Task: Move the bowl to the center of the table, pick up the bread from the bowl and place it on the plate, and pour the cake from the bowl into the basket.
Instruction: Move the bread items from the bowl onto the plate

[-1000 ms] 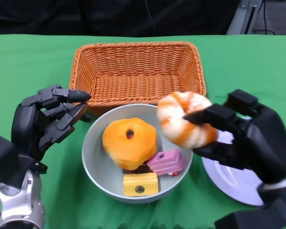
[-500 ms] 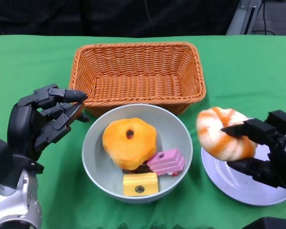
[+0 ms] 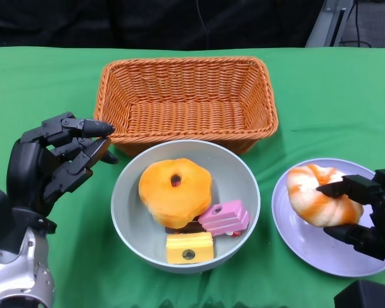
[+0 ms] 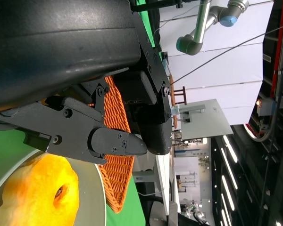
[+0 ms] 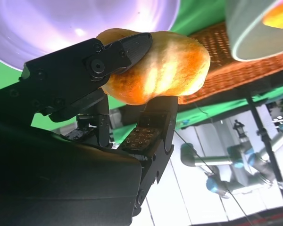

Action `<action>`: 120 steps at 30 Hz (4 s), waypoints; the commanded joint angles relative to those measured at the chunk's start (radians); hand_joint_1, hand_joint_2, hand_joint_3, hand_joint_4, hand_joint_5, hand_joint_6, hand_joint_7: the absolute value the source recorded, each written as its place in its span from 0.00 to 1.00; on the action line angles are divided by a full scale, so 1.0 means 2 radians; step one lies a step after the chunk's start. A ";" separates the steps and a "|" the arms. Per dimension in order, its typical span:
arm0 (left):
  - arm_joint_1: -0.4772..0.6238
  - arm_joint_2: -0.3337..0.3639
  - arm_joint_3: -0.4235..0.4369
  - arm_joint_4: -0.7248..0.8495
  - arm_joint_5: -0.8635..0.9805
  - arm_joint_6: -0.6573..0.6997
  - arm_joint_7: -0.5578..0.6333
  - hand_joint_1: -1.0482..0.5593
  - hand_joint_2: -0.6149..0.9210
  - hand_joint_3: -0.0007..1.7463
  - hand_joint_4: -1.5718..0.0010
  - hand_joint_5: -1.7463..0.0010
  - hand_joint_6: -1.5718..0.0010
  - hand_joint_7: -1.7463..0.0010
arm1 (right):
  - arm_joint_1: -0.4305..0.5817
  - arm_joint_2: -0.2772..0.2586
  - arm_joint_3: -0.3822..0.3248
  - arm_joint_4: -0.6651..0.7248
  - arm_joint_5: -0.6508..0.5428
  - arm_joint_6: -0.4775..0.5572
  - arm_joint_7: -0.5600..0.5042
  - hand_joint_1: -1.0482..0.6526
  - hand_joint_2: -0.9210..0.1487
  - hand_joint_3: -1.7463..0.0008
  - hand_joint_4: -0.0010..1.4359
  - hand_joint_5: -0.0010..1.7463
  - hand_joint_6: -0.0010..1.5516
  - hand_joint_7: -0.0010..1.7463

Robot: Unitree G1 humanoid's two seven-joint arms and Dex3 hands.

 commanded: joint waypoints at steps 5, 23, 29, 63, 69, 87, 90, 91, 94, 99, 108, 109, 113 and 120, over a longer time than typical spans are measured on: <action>-0.002 0.009 0.002 -0.001 0.000 -0.002 -0.002 0.51 1.00 0.13 0.47 0.28 0.34 0.67 | -0.027 -0.006 0.005 0.061 -0.002 0.007 -0.036 0.62 0.06 0.99 0.56 0.86 0.58 0.51; 0.001 0.008 0.000 -0.007 0.007 0.001 0.008 0.51 1.00 0.14 0.47 0.28 0.34 0.67 | -0.010 -0.006 0.021 -0.007 0.032 0.135 0.126 0.55 0.02 1.00 0.58 0.45 0.64 0.09; -0.001 0.011 -0.001 -0.004 0.014 -0.004 0.012 0.51 1.00 0.14 0.46 0.27 0.34 0.66 | 0.016 -0.026 0.030 -0.119 0.009 0.230 0.258 0.47 0.04 1.00 0.53 0.03 0.47 0.00; -0.003 0.010 0.000 0.001 0.019 -0.006 0.014 0.50 1.00 0.16 0.47 0.22 0.38 0.53 | 0.077 -0.020 -0.004 -0.430 0.056 0.305 0.431 0.31 0.07 1.00 0.31 0.04 0.28 0.02; -0.003 0.007 0.001 0.000 0.017 -0.001 0.015 0.50 1.00 0.15 0.47 0.22 0.39 0.53 | 0.080 0.003 0.001 -0.458 0.065 0.268 0.397 0.29 0.06 1.00 0.40 0.07 0.34 0.03; 0.003 0.004 -0.004 -0.002 0.031 -0.011 0.031 0.50 1.00 0.15 0.47 0.21 0.40 0.50 | -0.020 0.038 0.072 -0.345 0.047 0.171 0.356 0.24 0.08 1.00 0.49 0.06 0.42 0.02; 0.003 0.003 -0.005 -0.003 0.029 -0.010 0.028 0.50 1.00 0.15 0.47 0.22 0.41 0.50 | -0.041 0.040 0.081 -0.309 0.034 0.155 0.341 0.24 0.07 1.00 0.49 0.06 0.42 0.01; 0.004 0.003 -0.005 -0.004 0.031 -0.011 0.029 0.50 1.00 0.15 0.47 0.22 0.41 0.50 | -0.047 0.041 0.085 -0.298 0.029 0.154 0.338 0.23 0.07 1.00 0.49 0.05 0.42 0.01; 0.005 0.002 -0.007 -0.005 0.036 -0.014 0.035 0.50 1.00 0.16 0.48 0.21 0.41 0.50 | -0.066 0.042 0.094 -0.267 0.017 0.149 0.332 0.23 0.06 0.99 0.47 0.04 0.42 0.01; 0.007 0.002 -0.010 -0.007 0.046 -0.020 0.048 0.50 1.00 0.16 0.48 0.21 0.41 0.50 | -0.095 0.046 0.108 -0.216 -0.003 0.143 0.315 0.23 0.06 1.00 0.46 0.03 0.42 0.00; 0.007 0.001 -0.013 -0.009 0.046 -0.024 0.049 0.50 1.00 0.16 0.48 0.22 0.41 0.49 | -0.136 0.059 0.131 -0.136 -0.022 0.139 0.287 0.25 0.05 1.00 0.43 0.01 0.39 0.00; 0.007 0.001 -0.013 -0.008 0.044 -0.023 0.047 0.50 1.00 0.17 0.48 0.22 0.41 0.49 | -0.141 0.060 0.134 -0.125 -0.026 0.139 0.282 0.24 0.05 1.00 0.43 0.01 0.39 0.00; 0.006 0.002 -0.013 -0.008 0.046 -0.024 0.049 0.50 1.00 0.17 0.48 0.21 0.42 0.49 | -0.161 0.068 0.150 -0.083 -0.042 0.145 0.268 0.23 0.03 0.99 0.39 0.00 0.37 0.00; 0.004 0.000 -0.009 -0.009 0.038 -0.020 0.051 0.50 1.00 0.15 0.48 0.21 0.42 0.50 | -0.183 0.074 0.170 -0.034 -0.048 0.127 0.231 0.23 0.04 1.00 0.38 0.00 0.36 0.00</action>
